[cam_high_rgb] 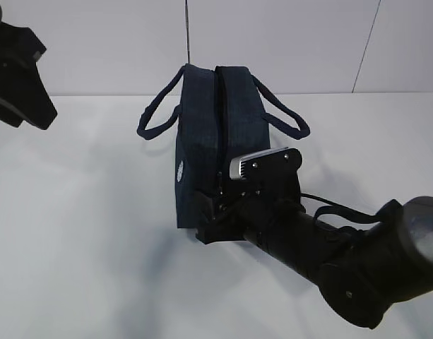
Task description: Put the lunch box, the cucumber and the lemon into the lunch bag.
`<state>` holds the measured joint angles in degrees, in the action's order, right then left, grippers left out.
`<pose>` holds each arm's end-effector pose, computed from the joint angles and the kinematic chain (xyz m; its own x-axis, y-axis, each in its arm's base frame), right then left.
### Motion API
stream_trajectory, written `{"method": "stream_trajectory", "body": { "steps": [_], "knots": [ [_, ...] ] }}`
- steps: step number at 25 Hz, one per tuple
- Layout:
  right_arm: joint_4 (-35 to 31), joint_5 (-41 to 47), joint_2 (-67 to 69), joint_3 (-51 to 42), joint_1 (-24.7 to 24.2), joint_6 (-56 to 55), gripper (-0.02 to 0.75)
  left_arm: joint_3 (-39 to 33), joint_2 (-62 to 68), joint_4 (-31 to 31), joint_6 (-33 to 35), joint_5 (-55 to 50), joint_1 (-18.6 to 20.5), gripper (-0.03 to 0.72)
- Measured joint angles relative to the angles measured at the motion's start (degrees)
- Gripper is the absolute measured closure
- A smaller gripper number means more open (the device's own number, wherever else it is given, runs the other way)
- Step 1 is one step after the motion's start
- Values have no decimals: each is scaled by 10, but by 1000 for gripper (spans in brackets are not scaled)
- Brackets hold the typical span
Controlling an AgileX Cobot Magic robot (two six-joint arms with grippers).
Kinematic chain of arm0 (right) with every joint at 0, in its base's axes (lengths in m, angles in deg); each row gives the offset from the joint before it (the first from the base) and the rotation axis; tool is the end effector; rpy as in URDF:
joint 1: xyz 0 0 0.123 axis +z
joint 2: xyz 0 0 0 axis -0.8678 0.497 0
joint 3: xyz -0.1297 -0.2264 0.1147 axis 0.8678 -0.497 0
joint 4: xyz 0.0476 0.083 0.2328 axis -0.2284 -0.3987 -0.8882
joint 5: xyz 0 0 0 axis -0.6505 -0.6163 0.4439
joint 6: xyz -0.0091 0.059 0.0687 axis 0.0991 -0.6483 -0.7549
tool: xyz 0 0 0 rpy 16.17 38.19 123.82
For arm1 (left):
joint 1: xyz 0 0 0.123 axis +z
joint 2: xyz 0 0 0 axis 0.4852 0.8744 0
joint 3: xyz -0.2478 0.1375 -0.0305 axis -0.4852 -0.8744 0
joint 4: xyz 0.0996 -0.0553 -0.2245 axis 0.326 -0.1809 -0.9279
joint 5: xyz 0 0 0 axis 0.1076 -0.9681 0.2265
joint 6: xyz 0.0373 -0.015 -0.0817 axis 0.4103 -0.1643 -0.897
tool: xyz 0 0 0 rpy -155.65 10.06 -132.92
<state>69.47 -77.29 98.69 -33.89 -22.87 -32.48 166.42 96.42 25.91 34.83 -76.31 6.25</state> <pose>0.2793 0.2042 0.1079 -0.3577 0.0048 -0.9338 -0.4792 0.8573 0.1880 0.2548 -0.1257 0.3549 -0.8941 0.2855 -0.3451 0.3688 0.9064 -0.2058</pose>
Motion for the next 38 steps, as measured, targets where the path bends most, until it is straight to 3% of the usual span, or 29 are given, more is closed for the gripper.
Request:
{"method": "stream_trajectory", "body": {
  "steps": [5,14,20,38],
  "knots": [
    [0,12,0,6,0,0,340,0,0,0,0,0,0,421],
    [-36,24,0,6,0,0,494,0,0,1,0,0,0,433],
    [-41,28,0,6,0,0,517,0,0,1,0,0,0,438],
    [-41,39,0,6,0,1,703,0,0,-1,0,0,0,449]
  ]
}}
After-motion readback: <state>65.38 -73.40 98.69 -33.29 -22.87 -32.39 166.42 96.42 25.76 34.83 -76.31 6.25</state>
